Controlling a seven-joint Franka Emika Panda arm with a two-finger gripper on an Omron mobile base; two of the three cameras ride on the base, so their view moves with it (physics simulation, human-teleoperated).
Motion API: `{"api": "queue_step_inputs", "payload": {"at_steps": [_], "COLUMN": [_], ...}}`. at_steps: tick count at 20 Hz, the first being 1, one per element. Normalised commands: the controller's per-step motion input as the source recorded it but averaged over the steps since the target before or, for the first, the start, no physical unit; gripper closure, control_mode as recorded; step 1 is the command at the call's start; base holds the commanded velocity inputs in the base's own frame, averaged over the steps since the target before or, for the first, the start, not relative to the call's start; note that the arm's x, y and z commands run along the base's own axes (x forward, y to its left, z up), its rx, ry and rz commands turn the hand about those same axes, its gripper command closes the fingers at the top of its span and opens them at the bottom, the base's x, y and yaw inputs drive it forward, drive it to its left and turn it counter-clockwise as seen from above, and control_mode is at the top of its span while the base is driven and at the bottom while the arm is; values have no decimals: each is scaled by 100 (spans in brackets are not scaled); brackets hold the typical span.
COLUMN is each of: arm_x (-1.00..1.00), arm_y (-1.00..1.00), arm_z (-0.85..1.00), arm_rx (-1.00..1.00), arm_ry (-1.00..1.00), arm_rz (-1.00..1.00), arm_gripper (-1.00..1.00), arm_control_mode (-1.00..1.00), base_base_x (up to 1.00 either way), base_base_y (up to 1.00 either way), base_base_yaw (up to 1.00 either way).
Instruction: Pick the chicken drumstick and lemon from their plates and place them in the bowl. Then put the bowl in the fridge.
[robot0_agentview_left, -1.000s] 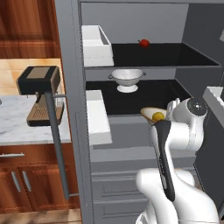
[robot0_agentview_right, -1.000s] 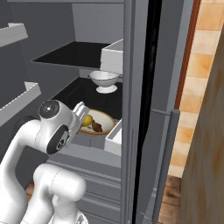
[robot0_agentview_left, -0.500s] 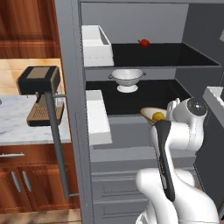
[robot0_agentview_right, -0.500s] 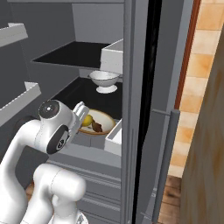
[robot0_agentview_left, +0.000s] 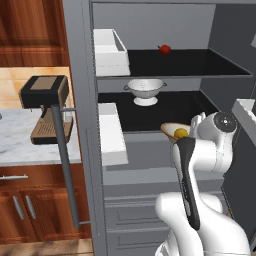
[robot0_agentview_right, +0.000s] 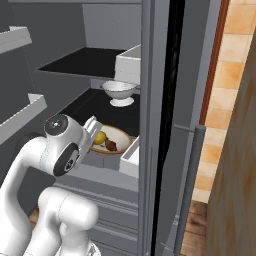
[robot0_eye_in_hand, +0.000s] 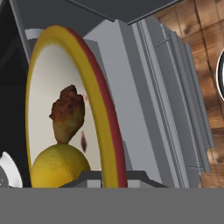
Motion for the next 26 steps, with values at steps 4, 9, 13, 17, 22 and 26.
{"api": "queue_step_inputs", "payload": {"at_steps": [4,9,13,17,22,26], "arm_x": [-1,-5,1,30,45,48], "arm_y": [0,0,1,0,-6,-13], "arm_z": [0,20,26,8,0,-3], "arm_rx": [0,0,-5,-7,-8,-7], "arm_ry": [0,-17,-5,0,-4,-5], "arm_rz": [1,1,0,0,0,0], "arm_gripper": [100,100,100,100,100,100], "arm_control_mode": [-100,-100,-100,-100,-100,-100], "base_base_x": [0,0,0,0,0,0], "base_base_y": [0,0,0,0,0,0], "base_base_yaw": [0,0,0,0,0,0]}}
